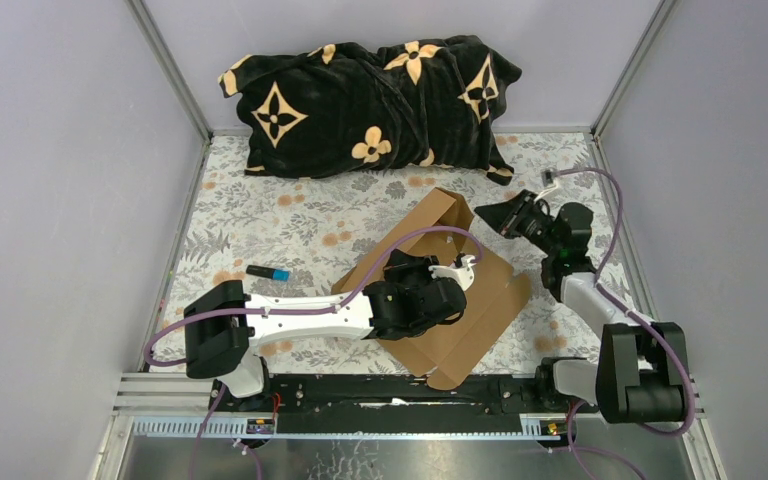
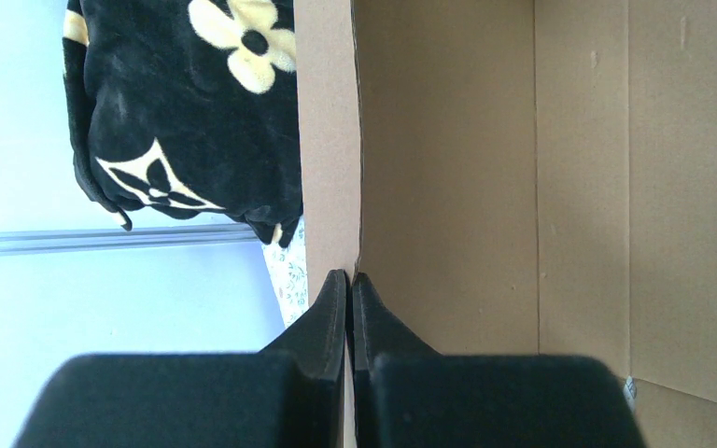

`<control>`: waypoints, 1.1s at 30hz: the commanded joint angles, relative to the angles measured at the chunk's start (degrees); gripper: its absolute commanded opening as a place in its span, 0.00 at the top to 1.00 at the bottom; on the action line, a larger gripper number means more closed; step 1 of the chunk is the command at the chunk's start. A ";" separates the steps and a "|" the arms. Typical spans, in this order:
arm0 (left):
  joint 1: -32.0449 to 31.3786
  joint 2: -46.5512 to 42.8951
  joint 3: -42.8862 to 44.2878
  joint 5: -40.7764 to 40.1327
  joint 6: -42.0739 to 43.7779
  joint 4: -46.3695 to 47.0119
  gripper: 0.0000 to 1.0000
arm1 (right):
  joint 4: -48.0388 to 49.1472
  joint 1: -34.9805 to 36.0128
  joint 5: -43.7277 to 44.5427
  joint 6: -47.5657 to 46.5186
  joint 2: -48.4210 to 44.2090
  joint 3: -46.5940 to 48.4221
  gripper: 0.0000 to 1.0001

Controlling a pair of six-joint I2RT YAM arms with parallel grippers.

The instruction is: Fold the paper box

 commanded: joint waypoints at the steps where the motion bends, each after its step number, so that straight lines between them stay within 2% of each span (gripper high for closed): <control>1: -0.93 1.64 -1.66 7.06 -3.71 -1.31 0.96 | -4.25 -5.51 3.05 4.24 2.26 1.70 0.79; 5: -0.93 1.26 -1.87 7.07 -3.71 -1.34 0.96 | -3.22 -6.64 3.75 5.75 9.20 2.74 0.77; 8: -0.93 1.09 -2.10 6.96 -3.62 -1.32 0.96 | 2.07 -6.89 1.95 8.23 16.06 3.59 0.75; 15: -0.93 0.98 -2.30 7.17 -3.62 -1.32 0.96 | 17.98 -6.81 -7.67 15.02 30.24 6.59 0.61; 20: -0.93 1.30 -2.09 7.52 -3.54 -1.32 0.96 | 25.61 -6.81 -9.98 17.08 34.56 8.19 0.55; 24: -0.95 1.62 -1.85 7.77 -3.53 -1.32 0.96 | 33.06 -6.48 -13.06 21.44 37.90 9.89 0.54; 33: -0.93 2.57 -1.18 8.07 -3.36 -1.12 0.96 | 33.77 -3.58 -14.88 19.68 35.81 7.26 0.59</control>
